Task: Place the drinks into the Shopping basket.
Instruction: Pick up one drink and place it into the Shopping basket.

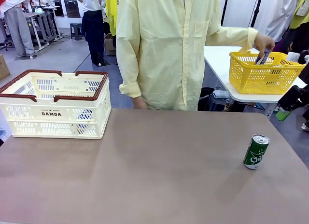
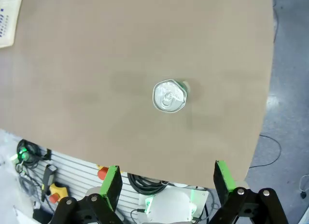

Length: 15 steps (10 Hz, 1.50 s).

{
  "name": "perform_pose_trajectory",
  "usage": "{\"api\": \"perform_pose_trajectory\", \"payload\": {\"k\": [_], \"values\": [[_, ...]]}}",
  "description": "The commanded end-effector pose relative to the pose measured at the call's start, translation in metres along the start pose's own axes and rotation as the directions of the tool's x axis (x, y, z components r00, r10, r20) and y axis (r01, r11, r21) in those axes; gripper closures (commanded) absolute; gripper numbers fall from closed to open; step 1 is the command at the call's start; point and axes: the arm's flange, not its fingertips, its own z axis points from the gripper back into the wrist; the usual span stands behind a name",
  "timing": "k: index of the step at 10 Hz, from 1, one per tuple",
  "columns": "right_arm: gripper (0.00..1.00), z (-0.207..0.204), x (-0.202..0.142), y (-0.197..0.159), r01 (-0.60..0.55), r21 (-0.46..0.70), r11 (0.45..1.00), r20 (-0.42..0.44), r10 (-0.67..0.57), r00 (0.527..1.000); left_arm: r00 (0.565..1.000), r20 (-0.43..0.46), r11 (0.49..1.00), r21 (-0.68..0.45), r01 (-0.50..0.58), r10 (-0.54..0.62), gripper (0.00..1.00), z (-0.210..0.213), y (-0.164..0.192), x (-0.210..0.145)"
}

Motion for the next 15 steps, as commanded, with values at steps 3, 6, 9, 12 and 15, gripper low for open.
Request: {"api": "perform_pose_trajectory", "payload": {"k": [3, 6, 9, 12, 15], "values": [[0.0, -0.02, 0.008, -0.001, 0.033, -0.066, 0.997, 0.079, -0.028, 0.996, 1.0, 0.004, 1.0, -0.007, -0.007, 0.007, 0.0, 0.001, -0.002, -0.001], [0.0, -0.062, 0.014, -0.008, 0.127, -0.14, 0.982, 0.073, -0.118, 0.99, 1.0, 0.004, 1.0, -0.007, -0.007, 0.007, 0.0, 0.001, -0.002, -0.001], [0.0, -0.101, 0.021, -0.001, 0.164, -0.111, 0.98, 0.081, -0.156, 0.984, 1.0, 0.004, 1.0, -0.007, -0.007, 0.007, 0.0, 0.001, -0.002, -0.001], [0.0, -0.137, 0.028, 0.013, 0.159, -0.147, 0.976, 0.034, -0.156, 0.987, 1.0, 0.004, 1.0, -0.007, -0.007, 0.007, 0.0, 0.001, -0.002, -0.001], [0.0, -0.166, 0.03, 0.022, 0.166, -0.197, 0.966, -0.006, -0.171, 0.985, 1.0, 0.004, 1.0, -0.007, -0.007, 0.007, 0.0, 0.001, -0.002, -0.001]]}}
